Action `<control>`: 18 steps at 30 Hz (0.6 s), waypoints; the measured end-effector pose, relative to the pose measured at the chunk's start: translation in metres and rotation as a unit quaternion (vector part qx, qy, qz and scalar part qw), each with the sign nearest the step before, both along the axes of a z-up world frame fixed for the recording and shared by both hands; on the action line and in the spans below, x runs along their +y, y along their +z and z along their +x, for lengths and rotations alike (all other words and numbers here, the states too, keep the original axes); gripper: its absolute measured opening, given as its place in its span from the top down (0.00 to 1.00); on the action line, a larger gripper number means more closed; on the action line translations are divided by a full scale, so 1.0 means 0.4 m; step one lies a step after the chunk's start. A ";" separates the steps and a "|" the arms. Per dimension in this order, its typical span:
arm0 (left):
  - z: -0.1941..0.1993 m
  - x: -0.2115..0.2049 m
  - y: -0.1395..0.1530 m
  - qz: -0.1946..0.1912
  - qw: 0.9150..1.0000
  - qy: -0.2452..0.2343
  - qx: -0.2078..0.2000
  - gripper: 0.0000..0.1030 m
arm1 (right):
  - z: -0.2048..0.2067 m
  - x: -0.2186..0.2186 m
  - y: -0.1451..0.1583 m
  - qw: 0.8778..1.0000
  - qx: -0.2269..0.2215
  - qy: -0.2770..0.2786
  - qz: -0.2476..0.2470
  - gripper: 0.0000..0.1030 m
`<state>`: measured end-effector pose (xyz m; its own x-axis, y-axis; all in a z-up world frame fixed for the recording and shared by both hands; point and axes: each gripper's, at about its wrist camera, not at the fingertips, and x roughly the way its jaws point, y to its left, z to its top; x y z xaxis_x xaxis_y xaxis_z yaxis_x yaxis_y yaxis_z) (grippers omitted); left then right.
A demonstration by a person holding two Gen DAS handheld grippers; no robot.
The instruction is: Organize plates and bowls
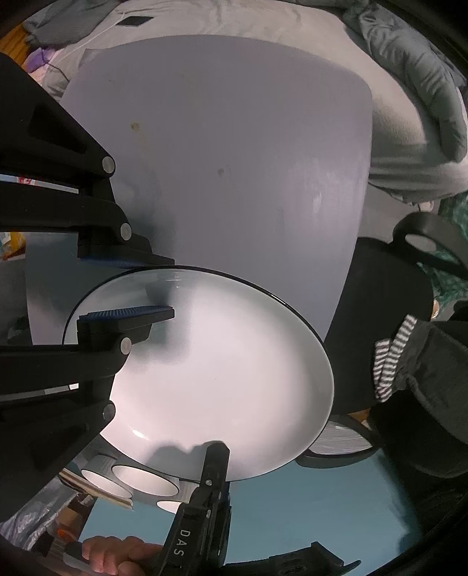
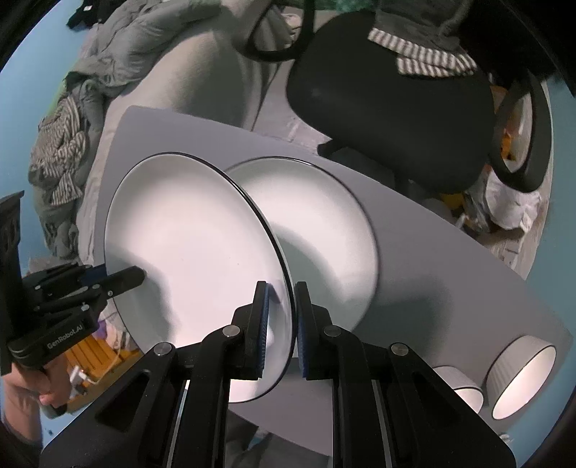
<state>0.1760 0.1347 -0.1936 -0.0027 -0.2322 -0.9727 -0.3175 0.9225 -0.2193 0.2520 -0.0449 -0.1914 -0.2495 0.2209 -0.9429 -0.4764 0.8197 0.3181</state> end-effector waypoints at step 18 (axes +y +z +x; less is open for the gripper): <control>0.073 -0.045 -0.081 0.038 0.998 -0.003 0.048 0.81 | 0.053 -0.057 -0.108 0.999 0.037 -0.021 -0.001 0.85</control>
<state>0.2051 0.1168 -0.2259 -0.0980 -0.1575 -0.9826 -0.3280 0.9373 -0.1176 0.2730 -0.0678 -0.2347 -0.3091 0.2304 -0.9227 -0.4168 0.8393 0.3492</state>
